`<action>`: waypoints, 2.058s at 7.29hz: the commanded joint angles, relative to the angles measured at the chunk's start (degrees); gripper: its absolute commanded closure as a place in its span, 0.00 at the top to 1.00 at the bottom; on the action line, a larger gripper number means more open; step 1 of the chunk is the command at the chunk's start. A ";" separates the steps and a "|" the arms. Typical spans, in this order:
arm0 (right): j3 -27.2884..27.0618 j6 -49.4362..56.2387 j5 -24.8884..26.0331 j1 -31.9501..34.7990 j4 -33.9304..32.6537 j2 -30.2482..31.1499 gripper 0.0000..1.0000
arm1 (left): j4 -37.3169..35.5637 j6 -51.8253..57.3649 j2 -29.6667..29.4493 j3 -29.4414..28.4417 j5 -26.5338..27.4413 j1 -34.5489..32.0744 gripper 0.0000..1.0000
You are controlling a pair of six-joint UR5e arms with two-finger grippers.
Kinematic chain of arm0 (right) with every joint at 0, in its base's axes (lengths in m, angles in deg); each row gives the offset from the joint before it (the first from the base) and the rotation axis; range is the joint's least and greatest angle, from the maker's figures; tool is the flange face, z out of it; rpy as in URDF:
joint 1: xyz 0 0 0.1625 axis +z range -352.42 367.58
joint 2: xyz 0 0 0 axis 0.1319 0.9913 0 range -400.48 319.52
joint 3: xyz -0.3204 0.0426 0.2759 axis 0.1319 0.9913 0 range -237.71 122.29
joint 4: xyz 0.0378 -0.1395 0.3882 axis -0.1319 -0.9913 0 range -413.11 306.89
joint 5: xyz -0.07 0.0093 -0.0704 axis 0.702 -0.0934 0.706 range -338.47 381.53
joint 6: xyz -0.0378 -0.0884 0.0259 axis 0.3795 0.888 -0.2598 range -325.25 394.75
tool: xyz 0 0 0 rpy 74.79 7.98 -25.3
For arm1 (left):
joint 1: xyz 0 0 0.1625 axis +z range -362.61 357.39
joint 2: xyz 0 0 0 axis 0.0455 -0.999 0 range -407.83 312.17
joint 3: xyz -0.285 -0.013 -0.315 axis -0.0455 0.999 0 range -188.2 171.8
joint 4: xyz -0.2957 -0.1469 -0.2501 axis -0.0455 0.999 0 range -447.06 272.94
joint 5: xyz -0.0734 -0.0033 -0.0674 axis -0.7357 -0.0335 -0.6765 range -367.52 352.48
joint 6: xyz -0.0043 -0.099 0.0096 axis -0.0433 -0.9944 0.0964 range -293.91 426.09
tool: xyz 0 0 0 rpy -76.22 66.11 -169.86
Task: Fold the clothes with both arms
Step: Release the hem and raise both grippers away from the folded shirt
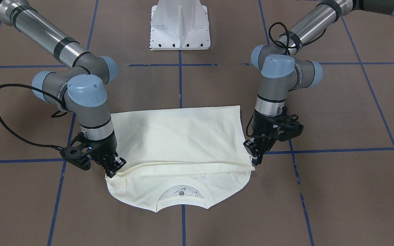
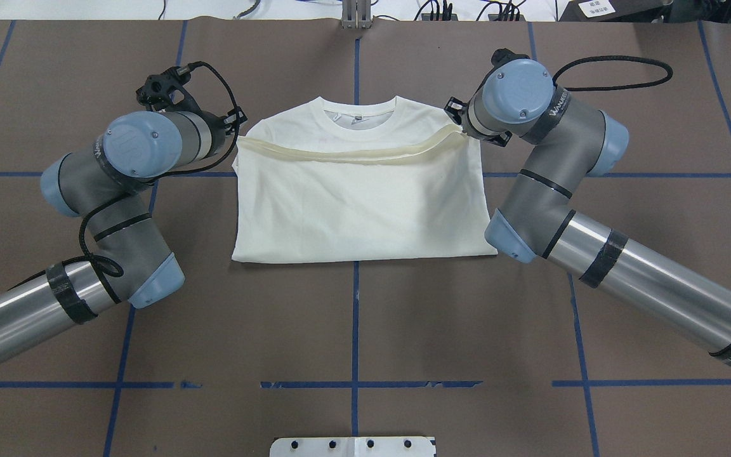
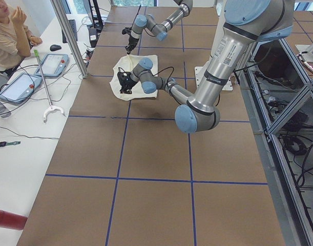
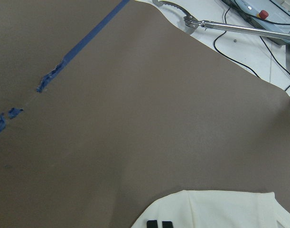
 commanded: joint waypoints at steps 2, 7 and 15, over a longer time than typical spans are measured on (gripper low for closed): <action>-18.56 -3.85 -6.69 0.14 1.05 10.85 0.45 | 0.44 2.07 2.65 10.24 -0.51 -0.70 0.43; -30.46 -15.95 1.77 -14.41 1.75 26.40 0.64 | 0.25 1.81 4.96 11.02 -0.42 -0.62 0.54; -25.10 -15.38 6.63 -15.77 1.31 24.22 0.50 | 0.17 1.46 4.87 9.87 -0.07 0.52 0.57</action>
